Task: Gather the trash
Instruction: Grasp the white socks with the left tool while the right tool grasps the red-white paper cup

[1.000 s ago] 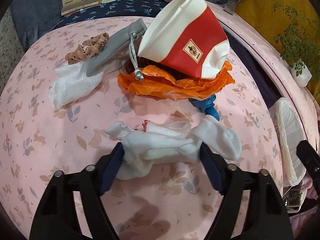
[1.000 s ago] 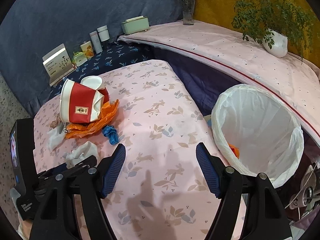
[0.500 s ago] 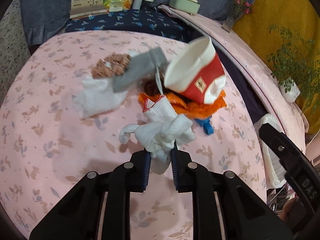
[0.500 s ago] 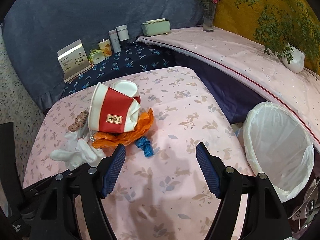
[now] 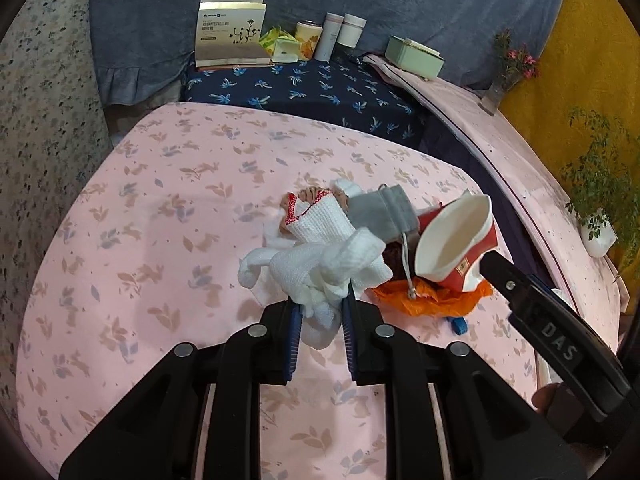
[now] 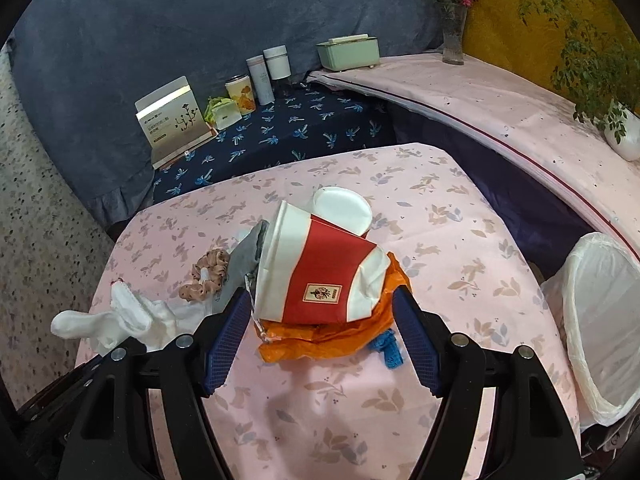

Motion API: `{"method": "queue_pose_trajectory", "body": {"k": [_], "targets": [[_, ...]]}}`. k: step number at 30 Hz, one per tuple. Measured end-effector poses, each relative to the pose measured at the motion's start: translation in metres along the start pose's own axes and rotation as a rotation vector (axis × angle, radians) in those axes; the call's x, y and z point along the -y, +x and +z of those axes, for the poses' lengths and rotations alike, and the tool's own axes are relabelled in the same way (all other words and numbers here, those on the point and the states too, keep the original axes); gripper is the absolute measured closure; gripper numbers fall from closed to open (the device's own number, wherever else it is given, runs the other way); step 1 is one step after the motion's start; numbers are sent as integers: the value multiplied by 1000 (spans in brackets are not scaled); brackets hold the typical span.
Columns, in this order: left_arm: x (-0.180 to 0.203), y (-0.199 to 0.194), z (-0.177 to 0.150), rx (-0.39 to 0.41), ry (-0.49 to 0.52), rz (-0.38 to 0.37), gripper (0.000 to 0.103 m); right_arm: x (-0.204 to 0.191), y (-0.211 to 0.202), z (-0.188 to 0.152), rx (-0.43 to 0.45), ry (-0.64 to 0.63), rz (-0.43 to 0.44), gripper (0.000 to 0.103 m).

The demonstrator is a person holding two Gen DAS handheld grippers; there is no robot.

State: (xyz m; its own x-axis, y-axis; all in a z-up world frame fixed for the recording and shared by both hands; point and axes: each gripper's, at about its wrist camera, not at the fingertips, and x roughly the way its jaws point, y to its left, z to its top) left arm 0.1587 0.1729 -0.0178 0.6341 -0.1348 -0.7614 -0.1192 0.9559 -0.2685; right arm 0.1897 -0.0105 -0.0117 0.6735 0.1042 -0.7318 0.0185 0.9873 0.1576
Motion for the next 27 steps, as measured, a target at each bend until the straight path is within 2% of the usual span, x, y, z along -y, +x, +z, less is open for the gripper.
{"method": "queue_pose_trajectory", "body": {"k": [4,13,16,18,23,26,27], "targets": [[-2,2,5,7,11,9,85,-4,16,5,-20,38,5,33],[0,9,12,7,20,0,85,2,41,3,-44,72,-41,33],[3,11,10,1,25,-4,85,12,43,-2,-52,88,-51,37],[5,12,9,-3,29,-6,85,21,42,-4,-56,100,-56,46],[18,12,4,-11,46,-18,85,46,38,-10,-74,138,-45,78],[30,11,0,-17,64,-29,85,56,31,-13,-66,141,-36,91],[34,11,-1,-19,72,-33,85,58,28,-13,-63,140,-38,93]]}}
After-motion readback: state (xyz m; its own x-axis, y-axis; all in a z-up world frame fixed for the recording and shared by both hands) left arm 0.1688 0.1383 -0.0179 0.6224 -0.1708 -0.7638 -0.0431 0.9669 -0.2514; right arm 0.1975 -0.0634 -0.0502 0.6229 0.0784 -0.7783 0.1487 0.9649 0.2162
